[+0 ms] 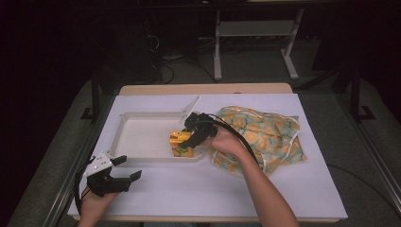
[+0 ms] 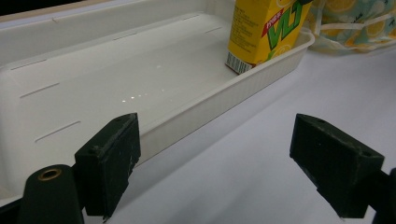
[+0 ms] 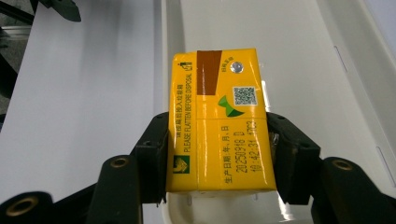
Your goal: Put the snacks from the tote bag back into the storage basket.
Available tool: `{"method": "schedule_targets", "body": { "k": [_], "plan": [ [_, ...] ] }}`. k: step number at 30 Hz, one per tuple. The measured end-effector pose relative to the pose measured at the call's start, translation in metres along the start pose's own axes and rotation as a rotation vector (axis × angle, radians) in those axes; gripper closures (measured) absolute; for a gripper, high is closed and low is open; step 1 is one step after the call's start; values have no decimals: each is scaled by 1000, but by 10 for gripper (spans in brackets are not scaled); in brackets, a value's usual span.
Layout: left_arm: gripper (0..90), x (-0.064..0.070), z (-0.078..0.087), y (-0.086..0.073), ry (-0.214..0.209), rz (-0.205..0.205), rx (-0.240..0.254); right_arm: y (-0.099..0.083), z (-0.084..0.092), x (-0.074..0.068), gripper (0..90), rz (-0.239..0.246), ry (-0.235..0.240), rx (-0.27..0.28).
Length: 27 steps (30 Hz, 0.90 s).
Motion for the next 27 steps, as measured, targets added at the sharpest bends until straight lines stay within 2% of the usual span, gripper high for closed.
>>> {"method": "schedule_targets", "body": {
  "k": [9,12,15,17,26,27],
  "plan": [
    [158,-1,0,-1,-2,-2,-4,7,9,-1,348,-29,-13,47],
    [158,0,0,-1,-3,-4,-6,6,13,-1,338,-49,-14,46],
    [158,0,-1,-1,-5,-14,-12,6,15,0,327,-49,-21,56],
    [157,2,-2,0,-4,-2,1,8,18,0,322,-64,-18,74],
    [158,1,-1,-1,-7,-2,-3,8,30,1,303,-77,-45,90],
    [158,1,-1,-1,-7,-3,-5,7,34,2,296,-89,-54,98]
  ]
}}
Point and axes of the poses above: each handheld gripper's, and its own axes: z roughly backward along the jaws, y roughly out of its top, x roughly to its right, the point moved 8 cm from there along -z, roughly forward along the jaws, and after that the axes turned 6 degrees about -z, right-handed, at the moved point
